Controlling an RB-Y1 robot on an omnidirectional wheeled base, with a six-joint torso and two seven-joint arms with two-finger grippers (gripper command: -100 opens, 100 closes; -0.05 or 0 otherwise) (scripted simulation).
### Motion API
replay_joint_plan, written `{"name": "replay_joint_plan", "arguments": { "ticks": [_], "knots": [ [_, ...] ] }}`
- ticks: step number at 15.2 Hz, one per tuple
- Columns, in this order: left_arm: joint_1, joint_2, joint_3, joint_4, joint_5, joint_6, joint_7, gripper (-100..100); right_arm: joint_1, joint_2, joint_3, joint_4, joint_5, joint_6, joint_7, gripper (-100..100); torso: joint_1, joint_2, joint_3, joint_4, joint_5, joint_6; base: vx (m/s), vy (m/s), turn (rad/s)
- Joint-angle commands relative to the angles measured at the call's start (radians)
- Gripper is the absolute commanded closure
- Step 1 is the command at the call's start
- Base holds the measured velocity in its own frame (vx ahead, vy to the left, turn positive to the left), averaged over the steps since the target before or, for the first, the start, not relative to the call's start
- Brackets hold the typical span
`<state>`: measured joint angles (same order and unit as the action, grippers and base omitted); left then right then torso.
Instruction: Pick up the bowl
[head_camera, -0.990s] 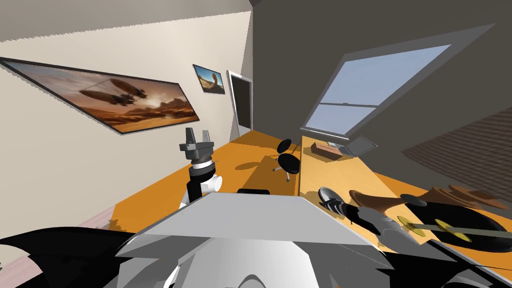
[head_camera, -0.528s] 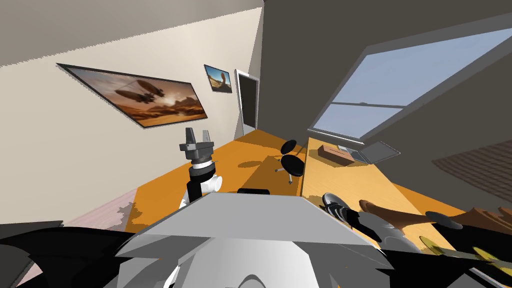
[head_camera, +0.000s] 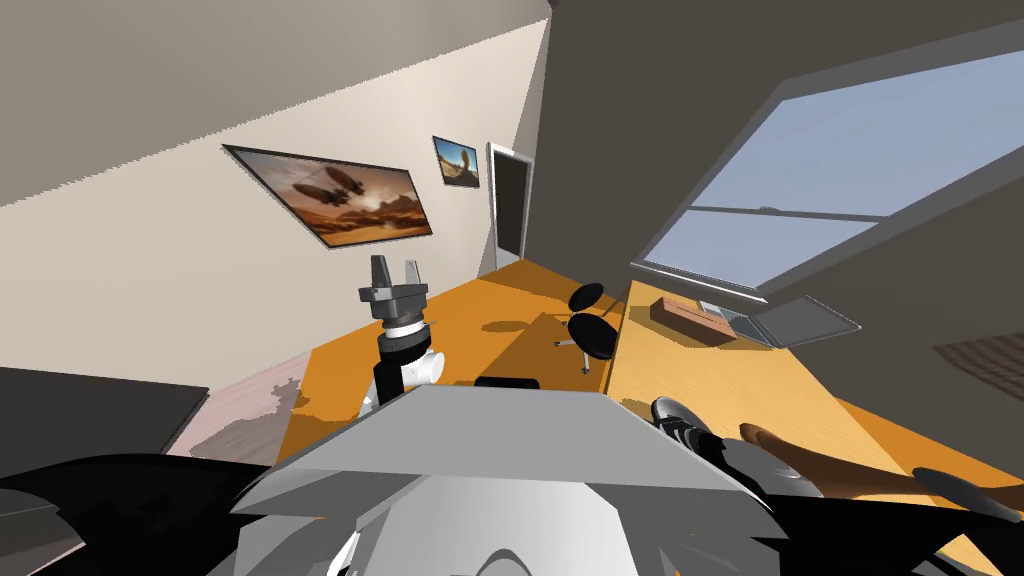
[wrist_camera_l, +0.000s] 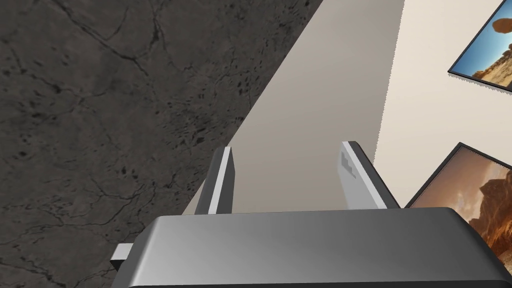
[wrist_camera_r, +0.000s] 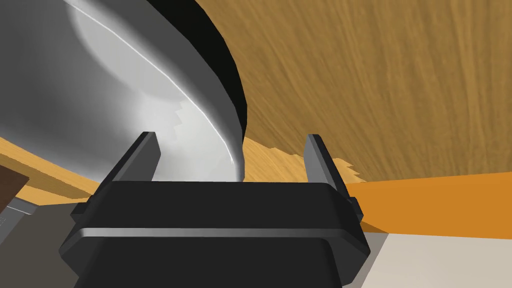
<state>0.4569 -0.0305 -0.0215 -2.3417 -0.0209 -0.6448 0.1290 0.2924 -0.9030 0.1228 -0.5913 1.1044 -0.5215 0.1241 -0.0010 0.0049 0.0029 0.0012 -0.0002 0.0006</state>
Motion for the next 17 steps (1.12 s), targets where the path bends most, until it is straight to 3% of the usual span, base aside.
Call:
{"name": "replay_joint_plan", "arguments": {
  "ticks": [1,5,8,9,11,13,16,17],
  "knots": [
    [0.0,0.0,0.0,0.0,0.0,0.0,0.0,0,0.0,0.0,0.0,0.0,0.0,0.0,0.0,100,0.0,0.0,0.0,0.0,0.0,0.0,-0.011,-0.008,0.001],
    [0.0,0.0,0.0,0.0,0.0,0.0,0.0,0,0.003,0.001,0.002,0.002,0.0,-0.004,-0.003,100,0.0,-0.002,0.0,0.001,0.0,-0.002,-0.004,-0.001,-0.007],
    [0.0,0.0,0.0,0.0,0.0,0.0,0.0,0,-0.058,-0.035,0.085,0.032,-0.071,-0.028,0.055,100,0.002,-0.005,-0.002,0.0,0.0,0.0,0.07,0.034,-0.319],
    [0.0,0.0,0.0,0.0,0.0,0.0,0.0,0,-0.058,-0.035,0.087,0.032,-0.071,-0.028,0.055,100,0.003,-0.007,-0.004,-0.001,0.0,0.0,0.075,0.052,-0.201],
    [0.0,0.0,0.0,0.0,0.0,0.0,0.0,0,-0.088,-0.056,0.134,0.044,-0.109,-0.041,0.079,100,0.004,-0.008,-0.004,-0.001,0.0,-0.002,0.061,0.048,-0.175],
    [0.0,0.0,0.0,0.0,0.0,0.0,0.0,0,-0.088,-0.056,0.136,0.044,-0.109,-0.041,0.079,100,0.003,-0.008,-0.004,-0.001,0.0,-0.003,0.045,0.028,-0.082],
    [0.0,0.0,0.0,0.0,0.0,0.0,0.0,0,-0.133,-0.089,0.209,0.062,-0.166,-0.06,0.115,100,0.001,-0.007,-0.004,-0.001,0.0,-0.002,0.044,0.022,-0.194],
    [0.0,0.0,0.0,0.0,0.0,0.0,0.0,0,-0.133,-0.089,0.211,0.062,-0.166,-0.06,0.115,100,0.002,-0.008,-0.004,-0.002,0.001,-0.001,0.053,0.038,-0.187]
  ]
}}
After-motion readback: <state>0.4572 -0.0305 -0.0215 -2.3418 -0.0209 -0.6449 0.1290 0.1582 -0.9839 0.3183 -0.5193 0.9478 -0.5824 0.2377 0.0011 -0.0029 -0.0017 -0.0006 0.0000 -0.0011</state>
